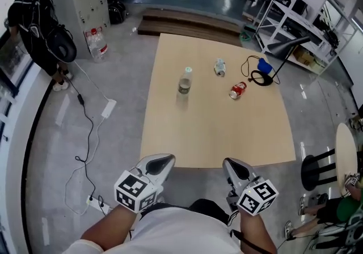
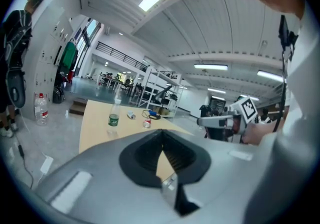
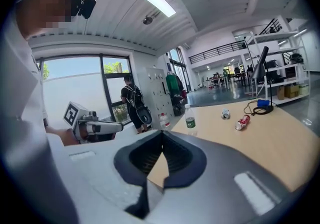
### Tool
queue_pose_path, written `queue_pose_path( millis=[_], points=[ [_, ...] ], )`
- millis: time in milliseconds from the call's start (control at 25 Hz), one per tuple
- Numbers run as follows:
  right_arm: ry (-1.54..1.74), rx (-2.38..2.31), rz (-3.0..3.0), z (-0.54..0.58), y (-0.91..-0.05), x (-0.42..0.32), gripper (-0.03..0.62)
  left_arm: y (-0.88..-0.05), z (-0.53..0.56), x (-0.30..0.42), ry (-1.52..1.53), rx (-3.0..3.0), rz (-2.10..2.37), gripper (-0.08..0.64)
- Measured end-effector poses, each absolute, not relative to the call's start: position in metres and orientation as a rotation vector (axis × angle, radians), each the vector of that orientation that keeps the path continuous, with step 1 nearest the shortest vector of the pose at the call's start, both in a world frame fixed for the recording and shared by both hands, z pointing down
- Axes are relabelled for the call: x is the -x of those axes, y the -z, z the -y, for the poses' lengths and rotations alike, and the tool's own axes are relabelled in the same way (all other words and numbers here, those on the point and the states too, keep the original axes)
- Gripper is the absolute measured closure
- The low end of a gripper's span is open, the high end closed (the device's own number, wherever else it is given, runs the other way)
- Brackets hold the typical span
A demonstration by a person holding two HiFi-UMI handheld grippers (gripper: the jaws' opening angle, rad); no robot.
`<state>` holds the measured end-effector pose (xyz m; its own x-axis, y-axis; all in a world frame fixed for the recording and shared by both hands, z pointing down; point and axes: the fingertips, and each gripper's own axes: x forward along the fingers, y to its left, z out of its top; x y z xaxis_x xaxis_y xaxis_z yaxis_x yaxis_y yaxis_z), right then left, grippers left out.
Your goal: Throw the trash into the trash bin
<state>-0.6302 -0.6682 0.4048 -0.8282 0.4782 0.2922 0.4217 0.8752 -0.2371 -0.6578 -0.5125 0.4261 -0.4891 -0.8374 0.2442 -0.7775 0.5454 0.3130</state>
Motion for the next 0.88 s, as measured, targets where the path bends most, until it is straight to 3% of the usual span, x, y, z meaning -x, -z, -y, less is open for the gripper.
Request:
queue_pose_path(
  millis=[480,880],
  points=[
    [-0.125,0.736,2.672,0.633,-0.407,0.68,0.583,-0.433,0.465,0.67,0.347,-1.14,2.465,0.557],
    [-0.071,0.861,2.628,0.625,-0.427,0.769,0.552,-0.424,0.433,0.699,0.246,-0.926,2.599,0.557]
  ],
)
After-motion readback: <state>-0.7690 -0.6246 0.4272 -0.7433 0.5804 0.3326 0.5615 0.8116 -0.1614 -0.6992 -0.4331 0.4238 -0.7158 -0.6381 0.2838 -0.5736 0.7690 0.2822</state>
